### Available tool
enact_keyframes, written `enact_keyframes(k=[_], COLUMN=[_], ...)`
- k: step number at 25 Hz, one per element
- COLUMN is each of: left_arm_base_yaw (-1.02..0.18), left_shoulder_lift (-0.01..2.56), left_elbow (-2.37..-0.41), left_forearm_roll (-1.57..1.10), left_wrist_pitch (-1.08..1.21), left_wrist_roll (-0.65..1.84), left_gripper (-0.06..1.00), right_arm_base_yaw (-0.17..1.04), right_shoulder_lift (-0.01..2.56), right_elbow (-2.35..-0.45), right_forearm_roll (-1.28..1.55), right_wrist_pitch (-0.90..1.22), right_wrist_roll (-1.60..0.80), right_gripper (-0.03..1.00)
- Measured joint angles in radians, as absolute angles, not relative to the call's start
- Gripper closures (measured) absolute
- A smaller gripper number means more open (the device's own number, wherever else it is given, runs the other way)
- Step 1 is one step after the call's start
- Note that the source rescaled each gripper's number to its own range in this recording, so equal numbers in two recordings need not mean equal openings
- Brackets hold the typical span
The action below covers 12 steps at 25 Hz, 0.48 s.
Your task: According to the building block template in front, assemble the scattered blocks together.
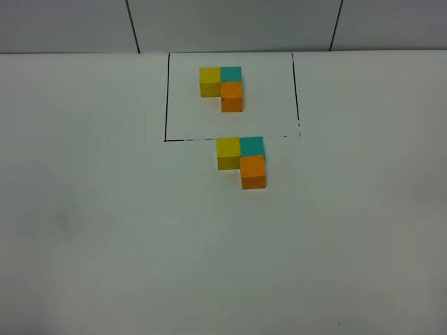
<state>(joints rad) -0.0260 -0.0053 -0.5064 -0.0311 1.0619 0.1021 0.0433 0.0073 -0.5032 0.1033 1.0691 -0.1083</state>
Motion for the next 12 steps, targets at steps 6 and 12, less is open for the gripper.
enact_keyframes(k=[6, 12], left_arm_base_yaw=[-0.026, -0.026], left_shoulder_lift=[-0.005, -0.005], left_elbow=[-0.506, -0.506], left_forearm_roll=[-0.031, -0.031], left_wrist_pitch=[1.062, 1.062], left_wrist_roll=[0.102, 0.102], left_gripper=[0.3, 0.3], right_arm_base_yaw=[0.043, 0.043], right_shoulder_lift=[0.007, 0.007], right_elbow=[-0.503, -0.503], right_forearm_roll=[0.103, 0.103], right_wrist_pitch=[1.069, 1.069], right_wrist_roll=[-0.107, -0.107], right_gripper=[-0.01, -0.01])
